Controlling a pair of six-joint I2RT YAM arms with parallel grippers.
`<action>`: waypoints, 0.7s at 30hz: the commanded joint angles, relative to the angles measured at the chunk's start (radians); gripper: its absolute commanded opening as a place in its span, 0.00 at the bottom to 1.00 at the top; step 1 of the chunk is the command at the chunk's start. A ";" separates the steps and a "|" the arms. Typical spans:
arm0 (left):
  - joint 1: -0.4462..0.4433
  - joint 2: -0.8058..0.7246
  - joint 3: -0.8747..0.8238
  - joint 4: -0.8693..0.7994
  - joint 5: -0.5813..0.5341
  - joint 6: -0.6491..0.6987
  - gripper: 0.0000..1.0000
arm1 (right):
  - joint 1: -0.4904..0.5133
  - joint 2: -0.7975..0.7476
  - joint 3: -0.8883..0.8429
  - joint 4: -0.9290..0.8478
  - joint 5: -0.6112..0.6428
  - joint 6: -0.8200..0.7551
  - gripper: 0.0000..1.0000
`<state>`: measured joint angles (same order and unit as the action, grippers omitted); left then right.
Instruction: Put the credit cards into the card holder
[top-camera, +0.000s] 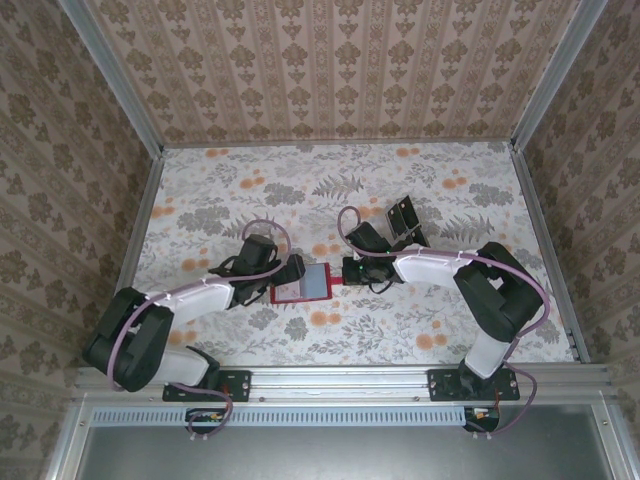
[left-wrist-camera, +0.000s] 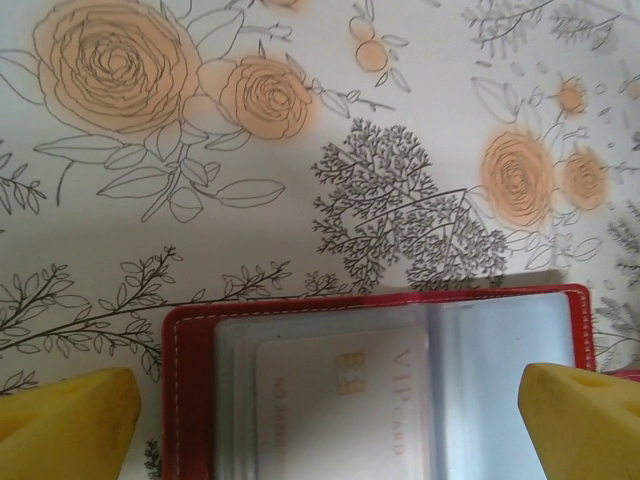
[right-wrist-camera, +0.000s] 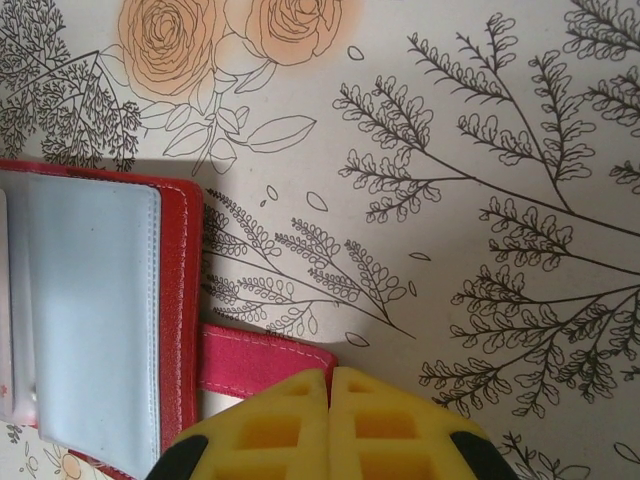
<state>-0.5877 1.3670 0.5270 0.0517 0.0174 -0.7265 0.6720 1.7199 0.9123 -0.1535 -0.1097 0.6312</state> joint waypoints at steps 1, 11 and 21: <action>0.008 0.022 0.038 -0.010 -0.020 0.040 1.00 | -0.003 0.014 -0.009 0.014 -0.017 0.009 0.00; -0.001 0.050 0.045 0.053 0.036 0.041 1.00 | -0.003 0.028 -0.005 0.022 -0.028 0.010 0.00; -0.017 -0.060 0.012 0.114 0.061 -0.036 1.00 | -0.003 0.041 -0.003 0.028 -0.034 0.014 0.00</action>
<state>-0.5957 1.3727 0.5491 0.1066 0.0536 -0.7223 0.6720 1.7359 0.9123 -0.1326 -0.1207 0.6319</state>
